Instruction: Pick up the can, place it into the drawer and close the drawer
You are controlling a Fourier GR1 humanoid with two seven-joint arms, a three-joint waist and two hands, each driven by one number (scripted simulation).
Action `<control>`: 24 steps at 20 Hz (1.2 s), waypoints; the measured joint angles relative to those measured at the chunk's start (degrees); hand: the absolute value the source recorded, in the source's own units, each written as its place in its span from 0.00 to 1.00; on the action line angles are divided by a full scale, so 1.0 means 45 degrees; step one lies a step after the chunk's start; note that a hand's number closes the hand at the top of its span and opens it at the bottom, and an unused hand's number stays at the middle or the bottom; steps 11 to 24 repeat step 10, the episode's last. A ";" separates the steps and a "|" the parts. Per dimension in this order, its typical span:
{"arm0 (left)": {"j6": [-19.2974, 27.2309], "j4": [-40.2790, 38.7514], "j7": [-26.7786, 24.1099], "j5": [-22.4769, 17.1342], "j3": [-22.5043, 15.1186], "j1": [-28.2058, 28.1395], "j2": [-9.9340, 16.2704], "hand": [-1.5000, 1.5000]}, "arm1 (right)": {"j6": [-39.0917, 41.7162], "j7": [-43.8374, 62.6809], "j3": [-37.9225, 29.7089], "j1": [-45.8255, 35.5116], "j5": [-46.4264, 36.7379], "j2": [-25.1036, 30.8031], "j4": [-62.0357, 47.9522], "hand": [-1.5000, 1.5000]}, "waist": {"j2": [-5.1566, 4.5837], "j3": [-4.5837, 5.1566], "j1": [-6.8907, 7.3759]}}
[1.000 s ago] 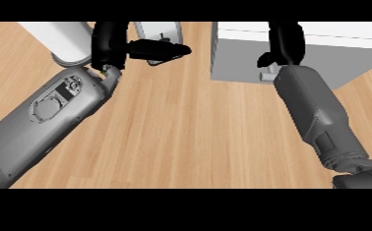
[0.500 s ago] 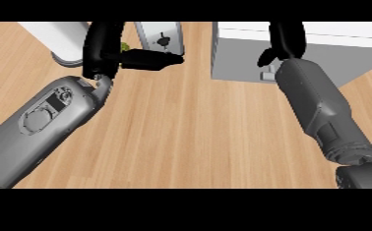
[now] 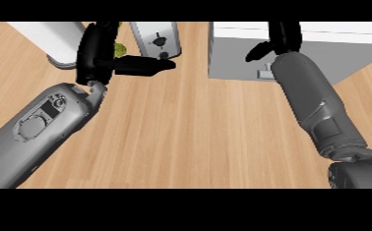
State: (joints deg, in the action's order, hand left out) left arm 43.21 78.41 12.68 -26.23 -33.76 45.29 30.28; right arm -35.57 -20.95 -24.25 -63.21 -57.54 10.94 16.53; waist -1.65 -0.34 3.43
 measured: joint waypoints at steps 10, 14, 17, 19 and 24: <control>-0.0077 0.0458 -0.0224 0.0108 0.0399 -0.0955 0.0220 0.00 | 0.1843 -0.1672 -0.2394 -0.0539 0.3079 -0.0814 0.0241 0.00 | 0.0079 -0.0006 -0.0198; -0.0077 0.0458 -0.0224 0.0108 0.0399 -0.0955 0.0220 0.00 | 0.1843 -0.1672 -0.2394 -0.0539 0.3079 -0.0814 0.0241 0.00 | 0.0079 -0.0006 -0.0198; -0.0077 0.0458 -0.0224 0.0108 0.0399 -0.0955 0.0220 0.00 | 0.1843 -0.1672 -0.2394 -0.0539 0.3079 -0.0814 0.0241 0.00 | 0.0079 -0.0006 -0.0198; -0.0077 0.0458 -0.0224 0.0108 0.0399 -0.0955 0.0220 0.00 | 0.1843 -0.1672 -0.2394 -0.0539 0.3079 -0.0814 0.0241 0.00 | 0.0079 -0.0006 -0.0198; -0.0077 0.0458 -0.0224 0.0108 0.0399 -0.0955 0.0220 0.00 | 0.1843 -0.1672 -0.2394 -0.0539 0.3079 -0.0814 0.0241 0.00 | 0.0079 -0.0006 -0.0198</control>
